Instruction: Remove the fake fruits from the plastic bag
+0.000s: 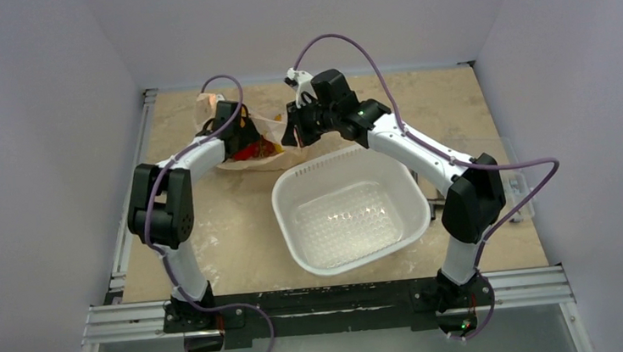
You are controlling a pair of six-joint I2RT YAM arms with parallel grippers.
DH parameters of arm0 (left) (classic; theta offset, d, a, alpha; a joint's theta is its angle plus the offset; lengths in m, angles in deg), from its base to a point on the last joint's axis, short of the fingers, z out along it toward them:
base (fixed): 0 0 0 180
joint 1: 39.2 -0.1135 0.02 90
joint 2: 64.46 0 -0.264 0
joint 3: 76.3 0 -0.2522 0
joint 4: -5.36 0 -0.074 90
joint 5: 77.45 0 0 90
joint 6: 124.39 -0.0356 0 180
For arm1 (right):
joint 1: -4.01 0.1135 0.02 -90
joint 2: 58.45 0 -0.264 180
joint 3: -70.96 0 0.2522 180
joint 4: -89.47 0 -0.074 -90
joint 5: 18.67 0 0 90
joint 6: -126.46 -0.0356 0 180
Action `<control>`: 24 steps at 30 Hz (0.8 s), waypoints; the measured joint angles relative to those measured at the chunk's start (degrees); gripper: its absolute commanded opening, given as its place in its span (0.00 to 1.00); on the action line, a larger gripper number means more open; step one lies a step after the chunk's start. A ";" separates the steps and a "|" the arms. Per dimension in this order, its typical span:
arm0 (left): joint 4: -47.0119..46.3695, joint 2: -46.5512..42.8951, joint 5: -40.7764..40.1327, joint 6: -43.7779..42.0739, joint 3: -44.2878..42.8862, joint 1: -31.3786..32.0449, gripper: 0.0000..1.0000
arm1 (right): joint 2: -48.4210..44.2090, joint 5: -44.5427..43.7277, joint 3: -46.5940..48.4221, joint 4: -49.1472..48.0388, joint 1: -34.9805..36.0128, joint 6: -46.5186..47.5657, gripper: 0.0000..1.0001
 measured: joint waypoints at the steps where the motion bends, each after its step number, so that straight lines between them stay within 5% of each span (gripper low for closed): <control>1: -0.09 0.70 0.00 0.04 -0.59 0.00 0.82 | 0.00 0.00 0.00 0.02 0.02 0.00 0.00; 6: 0.87 3.72 0.83 -0.31 -5.20 -0.02 0.42 | 0.00 0.00 -0.02 0.02 0.00 0.00 0.00; 11: 3.13 3.26 2.43 -1.29 -5.79 -0.13 0.15 | 0.00 -0.02 -0.02 0.04 0.00 0.00 0.00; 24: 12.52 -18.47 11.61 -1.51 0.26 -0.63 0.06 | -0.02 -2.01 -0.04 0.04 0.00 0.09 0.00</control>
